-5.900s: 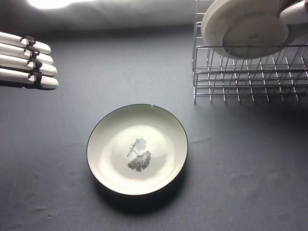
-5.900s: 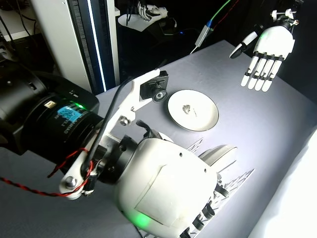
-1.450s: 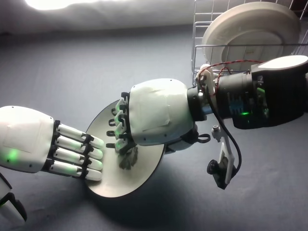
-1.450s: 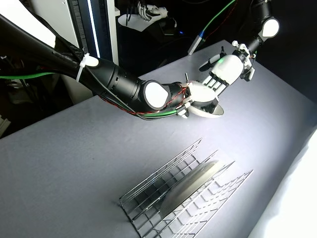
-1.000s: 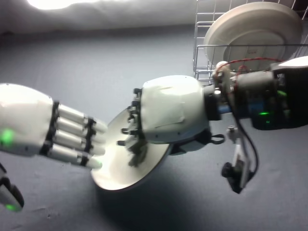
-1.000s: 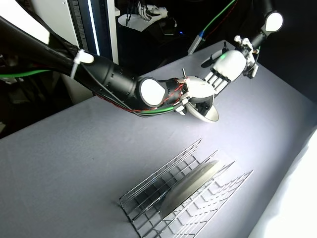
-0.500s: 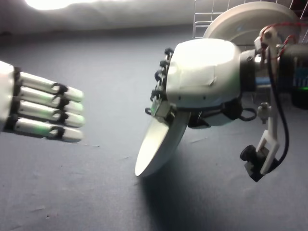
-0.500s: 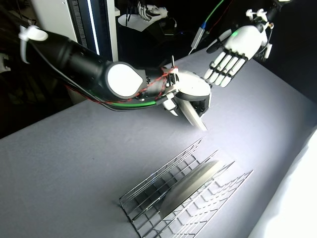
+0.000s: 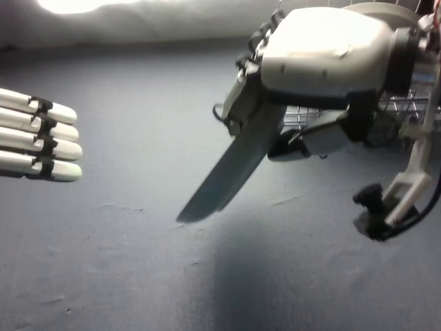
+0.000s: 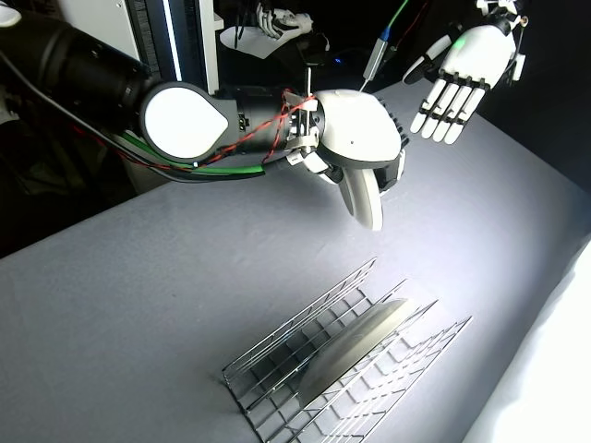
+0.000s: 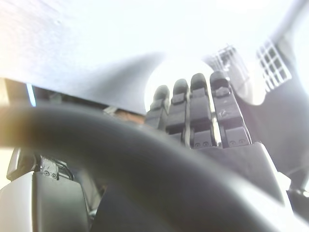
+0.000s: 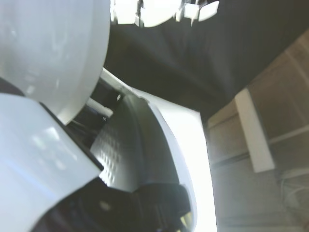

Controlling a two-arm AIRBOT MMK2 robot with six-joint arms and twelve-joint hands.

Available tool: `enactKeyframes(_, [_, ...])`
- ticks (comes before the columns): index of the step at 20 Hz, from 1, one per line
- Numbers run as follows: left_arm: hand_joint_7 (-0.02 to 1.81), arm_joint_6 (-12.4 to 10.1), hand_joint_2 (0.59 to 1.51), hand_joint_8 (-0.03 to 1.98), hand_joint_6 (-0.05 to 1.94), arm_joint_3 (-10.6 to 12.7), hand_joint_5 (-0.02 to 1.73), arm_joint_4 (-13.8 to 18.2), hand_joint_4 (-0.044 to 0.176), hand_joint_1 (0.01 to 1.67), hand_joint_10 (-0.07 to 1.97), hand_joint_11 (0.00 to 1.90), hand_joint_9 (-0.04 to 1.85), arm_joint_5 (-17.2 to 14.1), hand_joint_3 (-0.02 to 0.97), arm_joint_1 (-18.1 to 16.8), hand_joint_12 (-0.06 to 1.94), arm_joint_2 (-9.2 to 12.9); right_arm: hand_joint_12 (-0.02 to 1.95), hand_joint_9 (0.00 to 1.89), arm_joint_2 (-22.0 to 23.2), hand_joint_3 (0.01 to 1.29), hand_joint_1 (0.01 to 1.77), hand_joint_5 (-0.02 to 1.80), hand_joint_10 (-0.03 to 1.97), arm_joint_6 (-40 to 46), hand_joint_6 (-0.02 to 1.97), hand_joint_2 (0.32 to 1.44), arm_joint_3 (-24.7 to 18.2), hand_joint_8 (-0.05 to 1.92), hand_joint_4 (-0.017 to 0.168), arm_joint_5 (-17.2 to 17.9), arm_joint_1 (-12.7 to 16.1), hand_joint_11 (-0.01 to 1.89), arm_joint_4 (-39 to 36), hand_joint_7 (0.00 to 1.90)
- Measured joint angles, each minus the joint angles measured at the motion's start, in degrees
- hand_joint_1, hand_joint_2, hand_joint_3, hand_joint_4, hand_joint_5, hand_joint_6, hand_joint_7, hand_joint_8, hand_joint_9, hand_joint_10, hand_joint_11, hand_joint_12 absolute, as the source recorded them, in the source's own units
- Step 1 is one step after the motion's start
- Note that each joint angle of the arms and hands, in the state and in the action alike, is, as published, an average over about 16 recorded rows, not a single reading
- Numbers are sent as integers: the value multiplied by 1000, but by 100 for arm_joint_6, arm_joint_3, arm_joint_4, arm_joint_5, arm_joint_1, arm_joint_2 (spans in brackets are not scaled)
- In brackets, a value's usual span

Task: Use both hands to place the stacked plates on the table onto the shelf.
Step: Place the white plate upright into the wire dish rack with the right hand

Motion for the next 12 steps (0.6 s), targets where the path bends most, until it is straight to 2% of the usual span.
enactKeyframes(4, [22,-113,1061,16,10,2,19,53,2,22,16,16,21,46,17,-131,8,60,899,1109,155,14,1370,1033,842,78,827,949,-127,591,-2,-313,226,961,986,1171])
enactKeyframes(12, [27,-214,1061,17,10,-34,22,246,2,22,17,17,21,212,17,-307,8,90,902,1099,250,14,1377,1010,847,212,862,949,-197,617,-2,-1247,679,969,2837,1159])
